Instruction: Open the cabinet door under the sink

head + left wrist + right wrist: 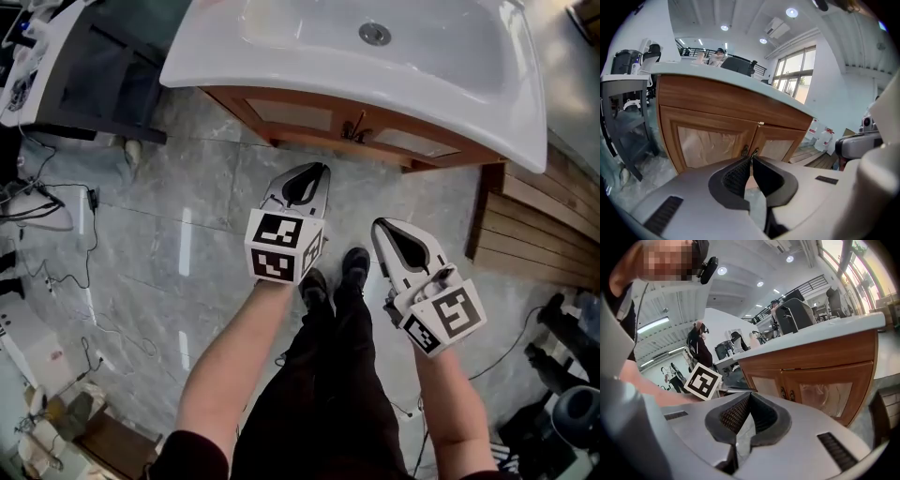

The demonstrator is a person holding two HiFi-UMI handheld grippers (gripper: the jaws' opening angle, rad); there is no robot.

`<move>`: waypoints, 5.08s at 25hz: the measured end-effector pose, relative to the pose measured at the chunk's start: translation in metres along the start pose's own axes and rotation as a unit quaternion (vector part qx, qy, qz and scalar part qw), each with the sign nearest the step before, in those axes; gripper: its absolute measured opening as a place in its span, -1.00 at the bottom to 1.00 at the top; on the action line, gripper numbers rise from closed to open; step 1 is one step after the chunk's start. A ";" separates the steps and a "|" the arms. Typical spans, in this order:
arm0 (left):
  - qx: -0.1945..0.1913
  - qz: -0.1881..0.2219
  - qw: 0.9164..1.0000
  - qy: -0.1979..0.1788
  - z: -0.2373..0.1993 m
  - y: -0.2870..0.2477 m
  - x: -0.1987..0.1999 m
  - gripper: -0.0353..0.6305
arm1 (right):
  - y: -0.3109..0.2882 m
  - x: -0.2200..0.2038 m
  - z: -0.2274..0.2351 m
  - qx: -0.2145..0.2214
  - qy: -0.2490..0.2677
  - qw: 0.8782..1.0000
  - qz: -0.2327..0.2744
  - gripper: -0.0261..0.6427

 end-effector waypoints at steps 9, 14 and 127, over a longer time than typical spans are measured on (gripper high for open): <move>-0.011 -0.003 0.999 -0.035 -0.012 -0.072 -0.041 -0.83 | -0.031 -0.077 0.054 -0.022 -0.032 0.999 -0.003 -0.88; -0.023 -0.011 0.999 -0.047 -0.020 -0.104 -0.043 -0.52 | -0.053 -0.085 0.070 -0.015 -0.018 1.000 -0.006 -0.88; 0.001 -0.070 0.991 -0.118 -0.131 0.107 -0.187 -0.50 | -0.184 -0.100 -0.145 0.218 0.100 0.967 -0.086 -0.53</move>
Point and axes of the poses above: the fingertips, and each gripper's own axes: y backward along the fingers, z to its right, x out of its top, the point moved 3 cm from there along y, backward along the fingers, and after that the axes turned 3 degrees about -x, right-handed, at the moved point
